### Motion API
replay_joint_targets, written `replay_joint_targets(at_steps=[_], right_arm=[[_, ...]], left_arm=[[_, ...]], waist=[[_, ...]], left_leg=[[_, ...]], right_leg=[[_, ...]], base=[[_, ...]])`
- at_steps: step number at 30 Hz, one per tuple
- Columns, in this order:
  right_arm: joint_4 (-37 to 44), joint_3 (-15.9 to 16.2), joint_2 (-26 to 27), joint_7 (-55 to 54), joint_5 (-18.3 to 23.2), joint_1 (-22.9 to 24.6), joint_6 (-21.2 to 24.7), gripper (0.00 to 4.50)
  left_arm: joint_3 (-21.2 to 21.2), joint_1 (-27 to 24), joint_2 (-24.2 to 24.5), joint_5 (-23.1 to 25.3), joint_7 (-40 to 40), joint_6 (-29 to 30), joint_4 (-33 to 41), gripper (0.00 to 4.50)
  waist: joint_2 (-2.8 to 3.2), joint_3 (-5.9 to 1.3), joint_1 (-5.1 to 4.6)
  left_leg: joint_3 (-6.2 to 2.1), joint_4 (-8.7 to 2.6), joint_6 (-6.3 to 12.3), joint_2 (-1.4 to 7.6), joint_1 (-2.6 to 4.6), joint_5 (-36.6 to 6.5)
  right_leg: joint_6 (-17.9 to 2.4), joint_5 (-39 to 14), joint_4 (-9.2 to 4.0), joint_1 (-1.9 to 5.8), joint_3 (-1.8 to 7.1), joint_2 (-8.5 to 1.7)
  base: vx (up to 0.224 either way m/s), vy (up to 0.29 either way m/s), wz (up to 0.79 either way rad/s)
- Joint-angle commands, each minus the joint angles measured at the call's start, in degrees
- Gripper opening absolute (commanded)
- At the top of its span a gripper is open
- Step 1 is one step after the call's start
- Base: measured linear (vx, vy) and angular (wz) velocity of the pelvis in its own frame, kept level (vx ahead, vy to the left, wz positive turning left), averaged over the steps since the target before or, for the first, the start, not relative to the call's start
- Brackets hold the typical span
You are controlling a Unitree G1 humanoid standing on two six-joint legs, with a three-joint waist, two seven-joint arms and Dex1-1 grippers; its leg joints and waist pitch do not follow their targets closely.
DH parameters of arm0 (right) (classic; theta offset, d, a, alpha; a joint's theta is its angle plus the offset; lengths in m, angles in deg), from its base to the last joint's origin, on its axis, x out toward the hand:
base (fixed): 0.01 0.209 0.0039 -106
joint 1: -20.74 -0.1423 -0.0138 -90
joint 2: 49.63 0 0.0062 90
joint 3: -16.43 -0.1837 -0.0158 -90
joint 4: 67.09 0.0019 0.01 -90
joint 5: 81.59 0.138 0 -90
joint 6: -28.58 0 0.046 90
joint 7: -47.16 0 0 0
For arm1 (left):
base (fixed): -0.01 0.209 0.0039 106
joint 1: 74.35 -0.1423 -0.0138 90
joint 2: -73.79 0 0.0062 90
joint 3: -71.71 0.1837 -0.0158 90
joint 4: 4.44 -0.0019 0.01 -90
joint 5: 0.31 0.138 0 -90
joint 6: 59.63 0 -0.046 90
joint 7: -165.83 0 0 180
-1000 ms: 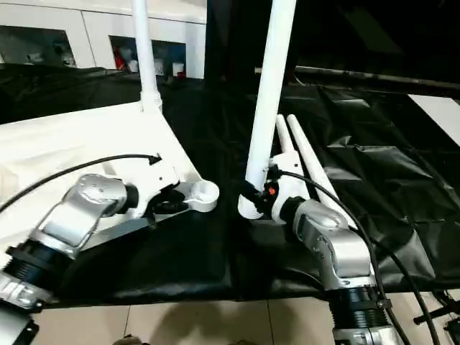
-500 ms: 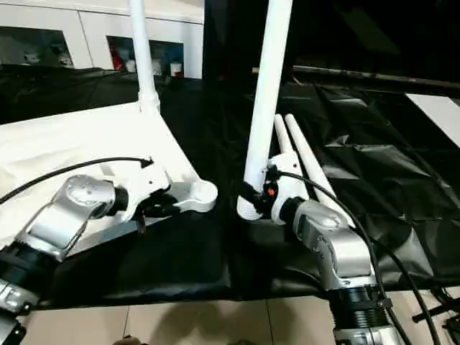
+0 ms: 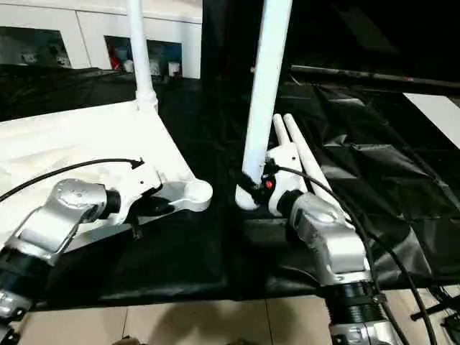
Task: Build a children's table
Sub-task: Insert table leg to table base
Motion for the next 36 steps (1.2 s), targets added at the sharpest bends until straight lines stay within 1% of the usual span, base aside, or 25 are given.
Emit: replay_joint_targets(at_steps=[1,4,5,6,7,8,9,10,12,13,14,16,17,18,20,21,26,27,28,30,31,32,34,35,36], right_arm=[[-1.1,-0.7,1.4,1.3,2.8,-3.4,2.4,1.91],[-3.1,-1.6,3.4,3.2,6.0,-6.3,4.2,1.91],[-3.9,-1.6,3.8,3.7,6.4,-6.9,4.5,1.91],[-4.7,-1.7,4.1,4.2,6.8,-7.5,4.7,1.91],[-7.1,-1.4,4.6,5.0,6.6,-8.6,4.1,1.91],[-7.1,-1.4,4.6,5.0,6.6,-8.6,4.1,1.91],[-10.8,-0.7,5.2,6.2,6.0,-10.2,2.8,1.91],[-14.3,0.7,5.4,7.6,4.7,-11.4,1.8,1.91],[-15.8,2.0,5.2,8.8,3.5,-12.0,1.6,1.91],[-15.8,2.0,5.2,8.8,3.5,-12.0,1.6,1.91],[-16.1,2.5,5.1,9.2,3.1,-12.1,2.0,1.91],[-16.7,3.3,4.7,9.7,2.9,-12.4,2.5,1.91],[-16.7,3.3,4.7,9.7,2.9,-12.4,2.5,1.91],[-17.6,3.5,4.5,9.9,2.8,-12.7,2.3,1.91],[-19.0,3.3,4.6,10.2,2.6,-13.1,1.7,1.91],[-21.4,3.0,4.9,10.6,2.1,-13.9,0.3,1.91],[-23.7,2.9,5.2,11.0,1.8,-14.5,-0.8,1.91],[-24.2,2.9,5.2,11.0,1.6,-14.4,-1.1,1.91],[-24.7,2.9,5.2,11.1,1.5,-14.5,-1.4,1.91],[-26.6,2.6,5.3,11.4,1.3,-14.7,-2.2,1.91],[-27.6,2.6,5.3,11.5,1.2,-14.8,-2.7,1.91],[-28.1,2.4,5.4,11.6,1.3,-14.9,-3.0,1.91],[-29.5,1.3,6.0,11.6,2.2,-15.1,-3.6,1.91],[-30.3,0.6,6.3,11.8,2.7,-15.1,-4.0,1.91],[-30.4,0.6,6.3,11.8,2.7,-15.1,-4.1,1.91]], left_arm=[[1.4,-0.1,-0.4,-1.3,2.7,0.1,3.9,0.0],[2.2,0.0,-1.4,-1.7,3.2,0.1,4.5,0.0],[2.4,0.0,-1.7,-1.7,3.1,0.0,4.4,0.0],[2.6,0.0,-1.9,-1.7,3.0,0.0,4.3,0.0],[2.9,0.1,-2.3,-1.6,2.8,-0.1,4.1,0.0],[2.9,0.1,-2.3,-1.6,2.8,-0.1,4.1,0.0],[3.1,0.3,-2.8,-1.7,2.6,-0.1,3.8,0.0],[3.3,0.5,-3.3,-1.6,2.3,-0.1,3.3,0.0],[3.3,0.6,-3.4,-1.3,2.0,-0.3,2.9,0.0],[3.3,0.6,-3.4,-1.3,2.0,-0.3,2.9,0.0],[3.3,0.6,-3.5,-1.3,1.8,-0.2,2.8,0.0],[3.1,0.6,-3.6,-1.1,1.8,0.0,2.7,0.0],[3.1,0.6,-3.6,-1.1,1.8,0.0,2.7,0.0],[3.1,0.6,-3.6,-1.1,1.9,0.1,2.8,0.0],[3.1,0.6,-3.6,-1.0,2.0,0.1,2.8,0.0],[3.1,0.6,-3.6,-1.0,2.0,0.1,2.8,0.0],[3.1,0.7,-3.5,-1.0,2.1,0.0,2.9,0.0],[3.1,0.7,-3.5,-0.9,2.2,0.0,2.8,0.0],[3.1,0.8,-3.4,-0.9,2.2,-0.1,2.7,0.0],[3.0,0.9,-3.3,-0.8,2.2,-0.3,2.6,0.0],[3.0,0.9,-3.3,-0.8,2.3,-0.3,2.6,0.0],[2.9,0.9,-3.3,-0.8,2.2,-0.3,2.5,0.0],[2.9,1.0,-3.2,-0.7,2.2,-0.5,2.3,0.0],[2.8,1.1,-3.3,-0.7,2.0,-0.6,2.1,0.0],[2.8,1.1,-3.3,-0.7,2.0,-0.6,2.1,0.0]], waist=[[0.51,-3.87,0.06],[0.7,-3.95,-0.01],[0.72,-3.98,0.15],[0.76,-3.99,0.31],[0.52,-3.99,0.54],[0.57,-4.03,0.6],[0.64,-4.05,0.78],[0.37,-4.09,0.92],[0.26,-4.06,1.11],[0.29,-4.1,1.14],[-0.36,-4.11,1.08],[-0.1,-3.99,1.2],[-0.13,-4.02,1.21],[-0.42,-4.01,1.19],[-0.3,-3.95,1.14],[-0.33,-3.99,1.11],[-0.37,-4.1,1.1],[-0.19,-4.09,1.09],[-0.26,-4.03,1.08],[-0.09,-4.08,1.12],[-0.17,-4.09,1.06],[-0.04,-4.03,1.08],[-0.08,-4.05,1.08],[0.13,-4.11,1.12],[0.06,-4.09,1.11]], left_leg=[[0.21,-3.86,0.37,0.38,0.11,-8.9],[0.22,-3.84,0.29,0.51,0.24,-8.5],[0.33,-3.78,0.38,0.59,0.41,-8.4],[0.31,-3.82,0.31,0.6,0.34,-8.0],[0.39,-3.83,0.17,0.69,0.39,-7.5],[0.35,-3.84,0.03,0.64,0.29,-7.3],[0.36,-3.88,-0.09,0.62,0.31,-7.0],[0.43,-3.82,-0.24,0.58,0.25,-7.2],[0.49,-3.77,-0.36,0.53,0.2,-6.9],[0.43,-3.79,-0.4,0.52,0.14,-6.5],[0.49,-3.77,-0.28,0.53,0.04,-6.2],[0.44,-3.84,-0.28,0.56,0.12,-6.4],[0.41,-3.85,-0.32,0.6,0.17,-6.3],[0.4,-3.84,-0.25,0.58,0.08,-6.2],[0.44,-3.84,-0.36,0.58,0.18,-6.9],[0.44,-3.81,-0.41,0.6,0.21,-7.1],[0.46,-3.77,-0.22,0.55,0.05,-5.6],[0.44,-3.8,-0.27,0.56,0.1,-6.3],[0.44,-3.82,-0.36,0.58,0.13,-6.9],[0.39,-3.82,-0.48,0.6,0.19,-7.3],[0.4,-3.82,-0.58,0.61,0.24,-7.7],[0.38,-3.85,-0.6,0.57,0.19,-7.7],[0.39,-3.84,-0.58,0.6,0.17,-7.8],[0.33,-3.87,-0.66,0.61,0.18,-7.8],[0.35,-3.87,-0.65,0.61,0.22,-8.2]], right_leg=[[-8.5,-12.3,-4.49,2.88,3.03,-3.95],[-9.2,-10.8,-4.32,2.79,3.02,-3.88],[-9.6,-10.0,-4.26,2.66,3.08,-3.91],[-9.9,-9.4,-4.16,2.78,3.05,-3.92],[-9.8,-8.6,-4.12,2.75,3.07,-3.91],[-10.0,-8.3,-3.94,2.84,3.04,-3.94],[-9.9,-8.1,-3.99,2.89,3.05,-3.98],[-10.3,-8.8,-4.01,2.89,3.02,-4.2],[-9.9,-8.7,-4.05,3.0,3.08,-4.1],[-9.8,-8.3,-3.97,3.1,3.06,-4.11],[-9.6,-8.2,-4.02,3.17,3.03,-4.07],[-8.9,-9.6,-4.1,3.07,3.05,-4.2],[-8.8,-9.8,-4.08,3.06,3.03,-4.2],[-8.5,-10.1,-4.06,3.1,3.02,-4.18],[-8.4,-11.3,-4.27,2.93,3.02,-4.23],[-8.4,-11.6,-4.26,2.88,3.02,-4.24],[-9.1,-8.5,-3.92,3.03,3.02,-4.11],[-9.2,-9.2,-4.01,3.01,2.99,-4.17],[-9.0,-10.0,-4.12,2.96,2.98,-4.16],[-9.0,-10.6,-4.13,2.97,2.98,-4.21],[-9.1,-11.2,-4.21,2.92,2.98,-4.23],[-9.1,-11.2,-4.23,2.94,3.0,-4.18],[-9.2,-10.8,-4.23,2.96,3.02,-4.18],[-9.3,-10.5,-4.16,2.96,3.0,-4.2],[-9.5,-10.5,-4.23,2.94,2.99,-4.2]], base=[[0.0,0.0,0.0],[0.0,0.0,0.0],[0.0,0.0,0.0],[0.0,0.0,0.0],[0.0,0.0,0.0],[0.0,0.0,0.0],[0.0,0.0,0.0],[0.0,0.0,0.0],[0.0,0.0,0.0],[0.0,0.0,0.0],[0.0,0.0,0.0],[0.0,0.0,0.0],[0.0,0.0,0.0],[0.0,0.0,0.0],[0.0,0.0,0.0],[0.0,0.0,0.0],[0.0,0.0,0.0],[0.0,0.0,0.0],[0.0,0.0,0.0],[0.0,0.0,0.0],[0.0,0.0,0.0],[0.0,0.0,0.0],[0.0,0.0,0.0],[0.0,0.0,0.0],[0.0,0.0,0.0]])
